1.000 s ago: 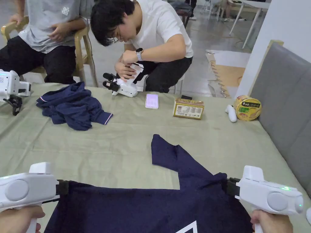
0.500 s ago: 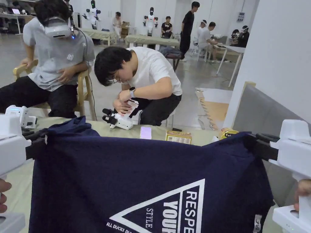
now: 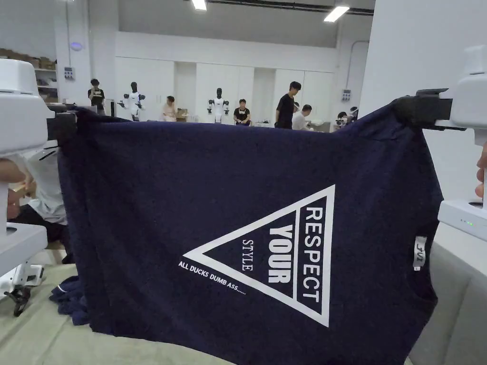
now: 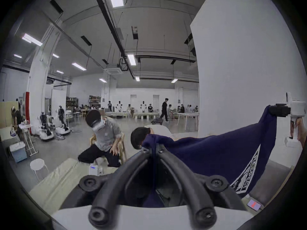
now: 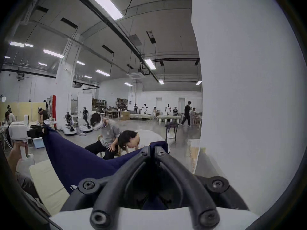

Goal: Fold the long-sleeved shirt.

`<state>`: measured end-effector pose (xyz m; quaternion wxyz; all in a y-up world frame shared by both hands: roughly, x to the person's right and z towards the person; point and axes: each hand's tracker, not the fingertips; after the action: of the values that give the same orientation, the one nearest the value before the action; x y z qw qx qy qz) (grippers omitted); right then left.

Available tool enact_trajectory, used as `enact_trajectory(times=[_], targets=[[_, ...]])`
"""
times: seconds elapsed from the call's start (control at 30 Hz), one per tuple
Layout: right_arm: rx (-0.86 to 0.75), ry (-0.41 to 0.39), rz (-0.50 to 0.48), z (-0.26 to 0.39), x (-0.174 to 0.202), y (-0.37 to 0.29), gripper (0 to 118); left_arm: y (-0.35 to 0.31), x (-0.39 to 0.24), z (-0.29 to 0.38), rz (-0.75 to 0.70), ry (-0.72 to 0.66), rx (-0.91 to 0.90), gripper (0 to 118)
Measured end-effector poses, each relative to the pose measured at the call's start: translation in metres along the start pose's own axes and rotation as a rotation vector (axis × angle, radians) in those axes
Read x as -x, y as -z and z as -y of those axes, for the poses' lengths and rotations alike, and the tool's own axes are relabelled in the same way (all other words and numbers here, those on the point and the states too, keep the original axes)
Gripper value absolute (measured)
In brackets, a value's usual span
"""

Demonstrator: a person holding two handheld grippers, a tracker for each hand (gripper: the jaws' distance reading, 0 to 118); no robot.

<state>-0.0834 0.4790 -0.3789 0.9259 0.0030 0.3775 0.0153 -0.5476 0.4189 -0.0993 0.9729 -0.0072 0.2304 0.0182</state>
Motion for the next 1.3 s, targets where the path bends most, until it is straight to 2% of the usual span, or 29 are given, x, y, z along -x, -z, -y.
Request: enact_trajectory(times=[0.1, 0.2, 0.33, 0.47, 0.57, 0.73, 0.87, 1.0, 1.07, 1.17, 1.3], targets=[[-0.013, 0.002, 0.020, -0.031, -0.008, 0.014, 2, 0.021, -0.002, -0.030, -0.016, 0.031, -0.018, 5], [-0.036, -0.035, 0.056, -0.064, -0.011, 0.032, 2, 0.043, 0.001, -0.060, -0.021, 0.039, -0.040, 4], [-0.095, 0.026, 0.053, -0.099, -0.015, 0.058, 2, 0.085, 0.015, -0.099, -0.047, 0.033, -0.063, 4], [-0.132, -0.011, 0.106, -0.126, -0.012, 0.095, 2, 0.138, 0.035, -0.132, -0.062, 0.037, -0.063, 4], [-0.130, -0.011, 0.106, -0.145, -0.011, 0.124, 2, 0.179, 0.048, -0.150, -0.094, 0.042, -0.066, 4], [-0.147, -0.030, 0.137, -0.157, -0.008, 0.174, 2, 0.244, 0.072, -0.175, -0.131, 0.038, -0.075, 4], [-0.208, -0.003, 0.161, -0.165, -0.007, 0.208, 2, 0.295, 0.087, -0.193, -0.175, 0.059, -0.106, 4], [-0.259, 0.024, 0.174, -0.169, -0.008, 0.225, 2, 0.336, 0.102, -0.203, -0.192, 0.065, -0.119, 4], [-0.299, 0.002, 0.197, -0.169, -0.006, 0.228, 2, 0.350, 0.111, -0.206, -0.187, 0.052, -0.133, 4], [-0.348, 0.003, 0.163, -0.160, -0.006, 0.229, 2, 0.371, 0.126, -0.206, -0.187, 0.000, -0.139, 4], [-0.291, -0.035, 0.138, -0.121, -0.014, 0.231, 2, 0.395, 0.141, -0.174, -0.193, 0.055, -0.099, 4]])
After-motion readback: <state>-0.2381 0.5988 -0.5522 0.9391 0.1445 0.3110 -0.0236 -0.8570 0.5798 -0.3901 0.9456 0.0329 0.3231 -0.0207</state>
